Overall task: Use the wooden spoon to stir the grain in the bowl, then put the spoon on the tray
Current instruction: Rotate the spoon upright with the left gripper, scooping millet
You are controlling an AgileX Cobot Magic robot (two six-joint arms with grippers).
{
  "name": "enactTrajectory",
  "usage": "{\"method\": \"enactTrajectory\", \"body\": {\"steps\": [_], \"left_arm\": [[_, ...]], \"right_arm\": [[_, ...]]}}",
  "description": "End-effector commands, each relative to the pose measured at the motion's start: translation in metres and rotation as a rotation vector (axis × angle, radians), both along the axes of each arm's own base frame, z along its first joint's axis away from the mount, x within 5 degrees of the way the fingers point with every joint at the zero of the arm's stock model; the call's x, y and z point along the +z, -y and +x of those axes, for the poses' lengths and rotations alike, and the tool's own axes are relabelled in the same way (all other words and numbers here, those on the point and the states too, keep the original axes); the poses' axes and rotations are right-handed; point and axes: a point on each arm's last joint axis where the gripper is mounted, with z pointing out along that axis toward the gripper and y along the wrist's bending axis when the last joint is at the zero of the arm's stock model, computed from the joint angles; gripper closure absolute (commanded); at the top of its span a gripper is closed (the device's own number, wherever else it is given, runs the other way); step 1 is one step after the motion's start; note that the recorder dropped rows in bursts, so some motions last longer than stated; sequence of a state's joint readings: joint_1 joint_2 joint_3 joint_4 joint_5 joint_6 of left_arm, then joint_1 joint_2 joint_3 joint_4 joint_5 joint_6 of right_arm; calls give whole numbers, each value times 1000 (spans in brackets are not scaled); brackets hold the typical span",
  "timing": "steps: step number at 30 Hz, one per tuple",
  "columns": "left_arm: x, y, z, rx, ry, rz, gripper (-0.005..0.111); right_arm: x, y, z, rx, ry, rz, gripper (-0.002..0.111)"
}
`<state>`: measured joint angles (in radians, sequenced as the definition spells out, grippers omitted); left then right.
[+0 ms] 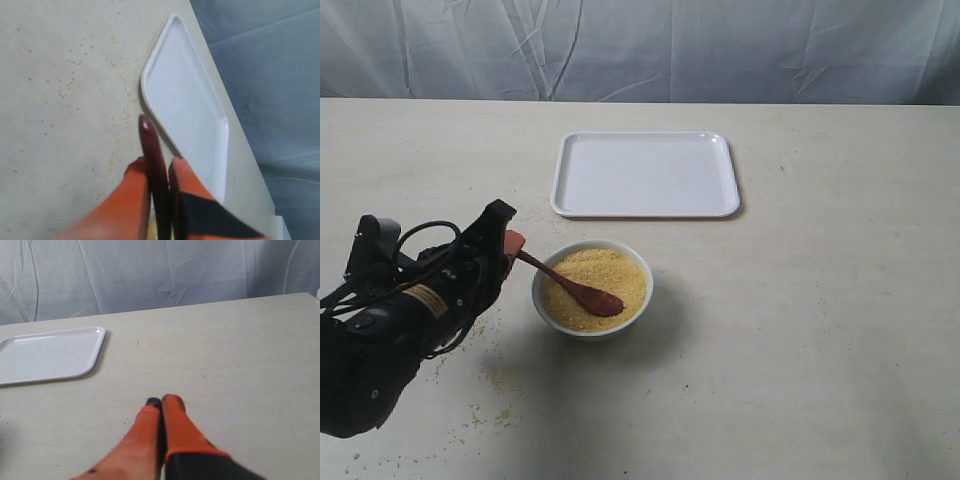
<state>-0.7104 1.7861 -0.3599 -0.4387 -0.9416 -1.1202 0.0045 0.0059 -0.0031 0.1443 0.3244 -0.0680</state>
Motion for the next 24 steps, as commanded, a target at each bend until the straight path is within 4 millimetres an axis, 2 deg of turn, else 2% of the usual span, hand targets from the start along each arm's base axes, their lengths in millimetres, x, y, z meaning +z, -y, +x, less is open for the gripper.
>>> {"method": "enactTrajectory", "body": {"steps": [1,6,12,15,24], "left_arm": [[-4,0,-2,-21,-18,33,107],[3,3,0,-36,47,-17,107],[22,11,2,-116,255,-82,107],[23,12,2,-129,270,-80,107],[26,19,0,-285,401,169,107]], "right_arm": [[0,0,0,-6,16,-1,108],[0,0,0,-6,16,-1,108],[0,0,0,-6,16,-1,108],[0,0,0,-6,16,-1,108],[0,0,0,-6,16,-1,108]]}}
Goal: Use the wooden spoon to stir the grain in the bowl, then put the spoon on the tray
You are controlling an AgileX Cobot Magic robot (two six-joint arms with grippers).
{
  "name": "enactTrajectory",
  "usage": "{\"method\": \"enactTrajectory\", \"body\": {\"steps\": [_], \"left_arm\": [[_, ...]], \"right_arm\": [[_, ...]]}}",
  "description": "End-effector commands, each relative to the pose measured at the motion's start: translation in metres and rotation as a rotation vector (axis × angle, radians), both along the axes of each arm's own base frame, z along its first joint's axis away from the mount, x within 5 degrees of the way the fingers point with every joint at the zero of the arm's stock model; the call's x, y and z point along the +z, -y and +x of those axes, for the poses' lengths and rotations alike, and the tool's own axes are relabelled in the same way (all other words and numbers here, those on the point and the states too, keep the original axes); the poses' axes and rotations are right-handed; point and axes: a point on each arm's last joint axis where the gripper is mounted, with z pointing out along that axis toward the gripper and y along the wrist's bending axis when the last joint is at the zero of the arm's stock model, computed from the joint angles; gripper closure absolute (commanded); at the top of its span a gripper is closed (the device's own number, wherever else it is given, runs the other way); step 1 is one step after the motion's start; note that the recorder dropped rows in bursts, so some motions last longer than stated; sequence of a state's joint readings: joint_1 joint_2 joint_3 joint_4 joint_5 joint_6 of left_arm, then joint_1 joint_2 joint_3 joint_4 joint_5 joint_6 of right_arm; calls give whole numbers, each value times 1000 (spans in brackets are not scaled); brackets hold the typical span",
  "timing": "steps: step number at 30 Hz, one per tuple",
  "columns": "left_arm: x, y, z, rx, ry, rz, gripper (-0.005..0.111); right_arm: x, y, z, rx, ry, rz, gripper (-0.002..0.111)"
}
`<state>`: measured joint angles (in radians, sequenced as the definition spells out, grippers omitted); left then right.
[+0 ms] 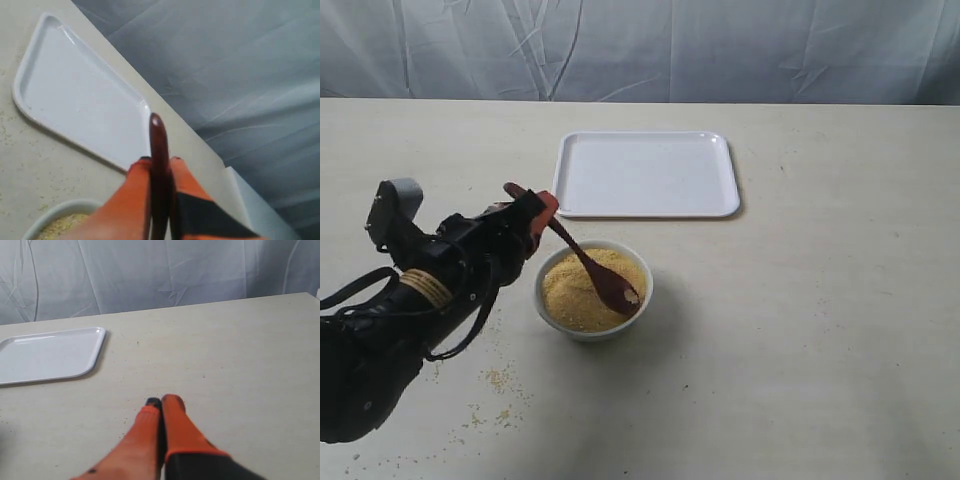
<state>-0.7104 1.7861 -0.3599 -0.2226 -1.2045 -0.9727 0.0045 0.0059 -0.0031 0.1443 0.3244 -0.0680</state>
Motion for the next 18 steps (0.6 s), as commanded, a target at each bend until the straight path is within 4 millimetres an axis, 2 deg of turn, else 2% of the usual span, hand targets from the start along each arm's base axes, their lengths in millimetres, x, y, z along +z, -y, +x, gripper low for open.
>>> {"method": "enactTrajectory", "body": {"steps": [1,3,6,12,15,18], "left_arm": [[4,4,0,-51,103,118,107],[12,8,2,-76,155,140,107],[34,17,8,-114,267,152,107],[65,39,23,-247,293,476,107],[71,41,26,-279,307,597,107],[68,42,26,-309,286,672,107]], "right_arm": [[0,0,0,-6,16,-1,108],[0,0,0,-6,16,-1,108],[0,0,0,-6,16,-1,108],[0,0,0,-6,16,-1,108],[0,0,0,-6,16,-1,108],[0,0,0,-6,16,-1,108]]}}
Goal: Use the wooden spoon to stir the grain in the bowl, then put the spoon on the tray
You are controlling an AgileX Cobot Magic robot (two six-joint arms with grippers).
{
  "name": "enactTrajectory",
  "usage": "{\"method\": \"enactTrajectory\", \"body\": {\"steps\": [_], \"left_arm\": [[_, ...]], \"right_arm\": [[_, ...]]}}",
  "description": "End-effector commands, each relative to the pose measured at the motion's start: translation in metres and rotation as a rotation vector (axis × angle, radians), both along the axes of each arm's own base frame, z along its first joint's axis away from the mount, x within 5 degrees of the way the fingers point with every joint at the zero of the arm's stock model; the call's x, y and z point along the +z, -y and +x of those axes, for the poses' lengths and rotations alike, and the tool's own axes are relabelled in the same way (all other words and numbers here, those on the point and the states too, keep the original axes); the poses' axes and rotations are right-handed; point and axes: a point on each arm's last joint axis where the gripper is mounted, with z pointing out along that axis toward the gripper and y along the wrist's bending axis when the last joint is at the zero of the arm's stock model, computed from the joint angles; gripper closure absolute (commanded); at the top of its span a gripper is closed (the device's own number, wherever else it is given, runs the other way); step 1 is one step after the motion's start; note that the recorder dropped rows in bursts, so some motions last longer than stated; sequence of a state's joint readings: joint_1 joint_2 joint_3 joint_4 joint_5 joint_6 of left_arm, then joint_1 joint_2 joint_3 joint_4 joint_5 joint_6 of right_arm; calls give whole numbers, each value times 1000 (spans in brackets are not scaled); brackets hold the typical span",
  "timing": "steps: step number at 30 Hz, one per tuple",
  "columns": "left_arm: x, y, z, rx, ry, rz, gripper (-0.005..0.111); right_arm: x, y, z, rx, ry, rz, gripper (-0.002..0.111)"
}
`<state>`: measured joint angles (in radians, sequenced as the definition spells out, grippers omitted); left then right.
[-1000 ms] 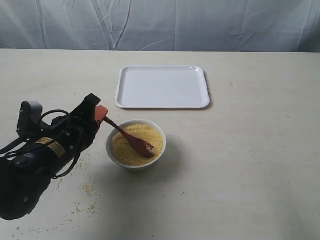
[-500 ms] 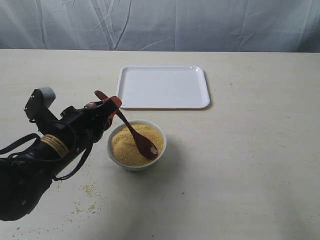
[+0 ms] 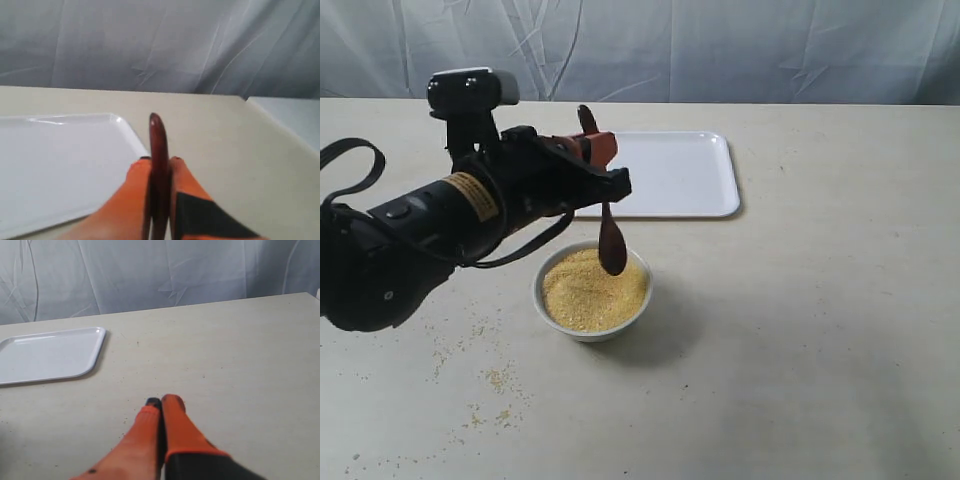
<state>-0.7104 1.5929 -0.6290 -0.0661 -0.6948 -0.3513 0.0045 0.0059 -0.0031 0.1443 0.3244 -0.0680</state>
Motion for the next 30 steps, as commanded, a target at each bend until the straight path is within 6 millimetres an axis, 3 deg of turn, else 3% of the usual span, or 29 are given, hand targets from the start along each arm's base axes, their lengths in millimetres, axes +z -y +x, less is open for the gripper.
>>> {"method": "enactTrajectory", "body": {"steps": [1,6,13,23,30], "left_arm": [[-4,0,1,-28,-12,162,107],[-11,-3,-1,-47,2,304,107],[-13,-5,0,-34,-15,324,107],[-45,-1,3,-1,-168,297,107],[-37,4,1,-24,-131,233,107]], "right_arm": [[0,0,0,-6,16,-1,108],[0,0,0,-6,16,-1,108],[0,0,0,-6,16,-1,108],[0,0,0,-6,16,-1,108],[0,0,0,-6,16,-1,108]]}}
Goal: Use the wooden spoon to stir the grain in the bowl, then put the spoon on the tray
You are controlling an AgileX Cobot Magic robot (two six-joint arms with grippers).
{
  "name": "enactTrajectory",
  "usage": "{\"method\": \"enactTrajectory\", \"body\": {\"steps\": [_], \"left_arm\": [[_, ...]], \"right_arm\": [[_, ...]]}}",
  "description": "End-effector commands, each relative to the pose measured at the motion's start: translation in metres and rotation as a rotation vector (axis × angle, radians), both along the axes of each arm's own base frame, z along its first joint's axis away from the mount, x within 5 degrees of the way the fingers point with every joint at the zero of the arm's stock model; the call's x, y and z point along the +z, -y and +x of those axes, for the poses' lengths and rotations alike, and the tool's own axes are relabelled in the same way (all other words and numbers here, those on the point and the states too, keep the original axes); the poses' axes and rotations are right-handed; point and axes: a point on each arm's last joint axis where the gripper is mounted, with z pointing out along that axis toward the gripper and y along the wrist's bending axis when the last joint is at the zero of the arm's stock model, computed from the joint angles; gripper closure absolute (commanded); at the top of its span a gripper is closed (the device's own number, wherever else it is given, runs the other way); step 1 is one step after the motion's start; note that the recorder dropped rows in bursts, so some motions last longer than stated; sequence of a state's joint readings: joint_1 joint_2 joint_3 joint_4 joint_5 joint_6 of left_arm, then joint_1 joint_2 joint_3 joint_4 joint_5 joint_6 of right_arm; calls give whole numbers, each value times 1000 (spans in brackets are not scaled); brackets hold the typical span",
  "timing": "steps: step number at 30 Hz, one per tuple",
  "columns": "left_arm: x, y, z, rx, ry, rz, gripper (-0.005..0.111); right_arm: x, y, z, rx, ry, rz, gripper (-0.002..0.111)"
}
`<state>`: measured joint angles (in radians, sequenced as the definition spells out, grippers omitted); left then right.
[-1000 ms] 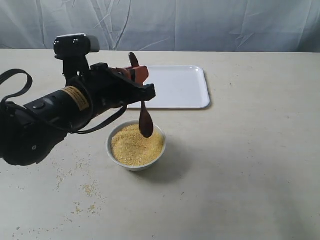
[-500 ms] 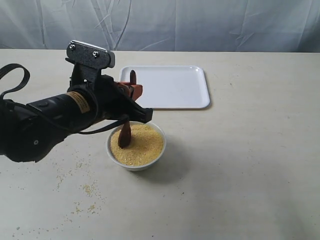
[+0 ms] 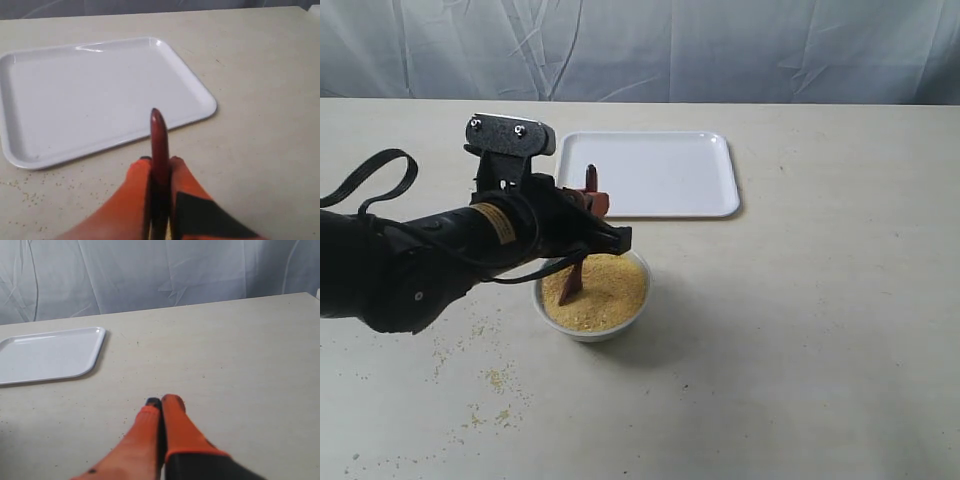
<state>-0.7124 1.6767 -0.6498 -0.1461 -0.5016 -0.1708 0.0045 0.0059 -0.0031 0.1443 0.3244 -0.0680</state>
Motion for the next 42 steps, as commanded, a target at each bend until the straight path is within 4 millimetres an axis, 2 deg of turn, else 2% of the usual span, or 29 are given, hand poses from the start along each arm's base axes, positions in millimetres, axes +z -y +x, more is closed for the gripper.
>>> {"method": "enactTrajectory", "body": {"steps": [1,9,15,21,30,36,42], "left_arm": [[3,2,-3,-13,4,-27,107],[35,-1,-6,-16,98,-88,107],[41,-2,-3,-25,195,-70,107],[35,-10,7,12,208,-34,107],[3,-7,14,30,109,-18,107],[4,0,9,-35,64,-94,107],[18,-1,7,-52,113,-116,107]], "right_arm": [[0,0,0,-6,16,-1,108],[0,0,0,-6,16,-1,108],[0,0,0,-6,16,-1,108],[0,0,0,-6,16,-1,108],[0,0,0,-6,16,-1,108],[0,0,0,-6,16,-1,108],[0,0,0,-6,16,-1,108]]}}
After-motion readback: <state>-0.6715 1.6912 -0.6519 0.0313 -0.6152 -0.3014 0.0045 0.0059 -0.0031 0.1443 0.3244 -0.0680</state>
